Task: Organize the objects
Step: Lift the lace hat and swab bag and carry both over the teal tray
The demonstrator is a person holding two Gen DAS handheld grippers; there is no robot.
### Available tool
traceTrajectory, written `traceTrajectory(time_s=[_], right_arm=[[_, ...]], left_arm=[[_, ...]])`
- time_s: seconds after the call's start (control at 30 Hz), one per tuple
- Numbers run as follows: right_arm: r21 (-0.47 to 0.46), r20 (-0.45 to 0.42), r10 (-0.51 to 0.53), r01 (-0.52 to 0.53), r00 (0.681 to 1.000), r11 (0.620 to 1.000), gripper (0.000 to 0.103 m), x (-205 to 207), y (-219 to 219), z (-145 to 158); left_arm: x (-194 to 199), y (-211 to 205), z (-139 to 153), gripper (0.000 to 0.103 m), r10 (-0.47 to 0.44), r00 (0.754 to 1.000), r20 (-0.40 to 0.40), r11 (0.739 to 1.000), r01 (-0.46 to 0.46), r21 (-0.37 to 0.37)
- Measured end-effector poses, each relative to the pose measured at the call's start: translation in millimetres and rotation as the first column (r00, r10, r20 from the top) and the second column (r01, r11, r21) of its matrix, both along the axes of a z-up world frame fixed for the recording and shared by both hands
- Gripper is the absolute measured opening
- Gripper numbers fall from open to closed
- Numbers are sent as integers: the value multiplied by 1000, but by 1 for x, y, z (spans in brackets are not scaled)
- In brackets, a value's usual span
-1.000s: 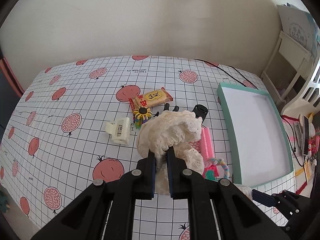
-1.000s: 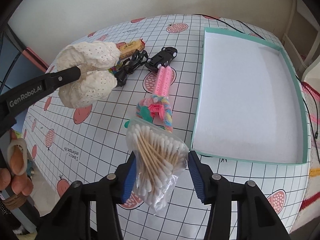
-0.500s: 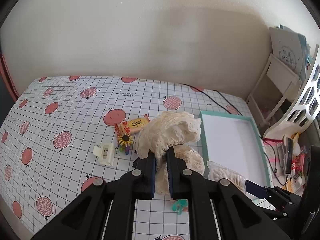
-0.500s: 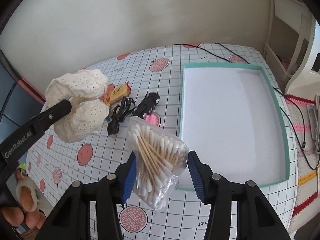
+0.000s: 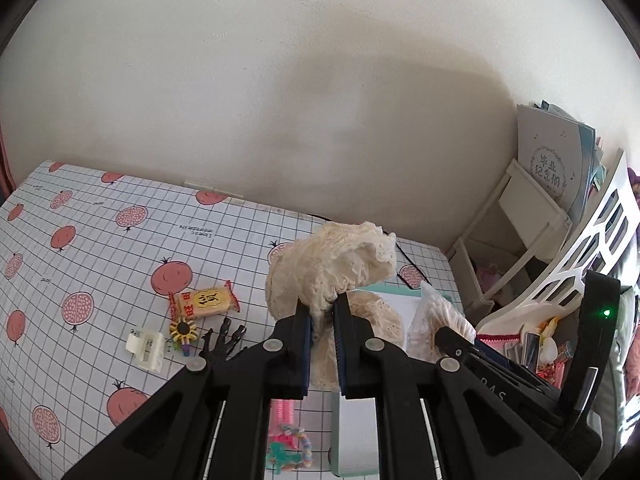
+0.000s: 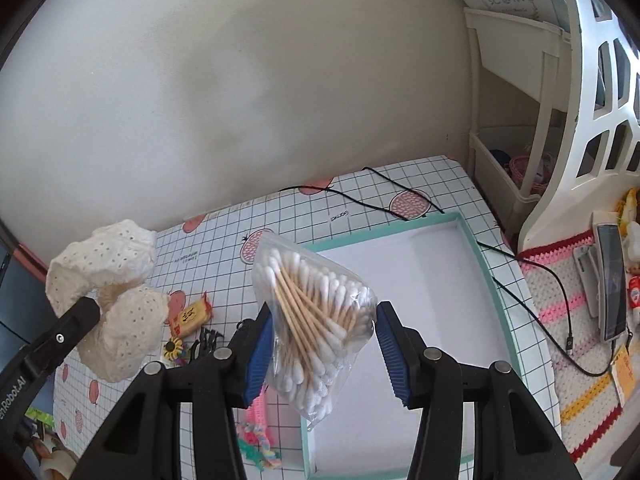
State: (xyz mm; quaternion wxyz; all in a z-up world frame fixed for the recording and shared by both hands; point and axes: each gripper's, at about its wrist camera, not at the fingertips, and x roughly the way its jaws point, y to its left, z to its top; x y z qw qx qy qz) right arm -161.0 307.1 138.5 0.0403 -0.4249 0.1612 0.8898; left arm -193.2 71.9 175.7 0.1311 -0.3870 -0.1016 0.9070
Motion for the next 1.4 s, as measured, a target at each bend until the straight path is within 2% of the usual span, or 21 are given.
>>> traceTrajectory(time_s=[0.3, 0.53, 0.7, 1.17, 1.4], right_arm=[[-1, 33, -67, 67, 997, 998, 52, -41, 38, -32], [-6, 35, -92, 92, 995, 996, 52, -61, 66, -49], [9, 70, -98, 98, 993, 995, 53, -76, 76, -72], [34, 181, -95, 90, 979, 995, 53, -90, 82, -129], [32, 189, -89, 85, 978, 996, 53, -90, 84, -137]], left_arm=[[-33, 42, -34, 10, -37, 999, 31, 999, 37, 4], [-53, 90, -66, 10, -113, 992, 55, 993, 113, -11], [-63, 115, -92, 10, -150, 985, 81, 988, 153, -26], [-69, 139, -157, 10, -172, 965, 198, 978, 191, -80], [-68, 142, -181, 10, -165, 954, 249, 974, 198, -114]])
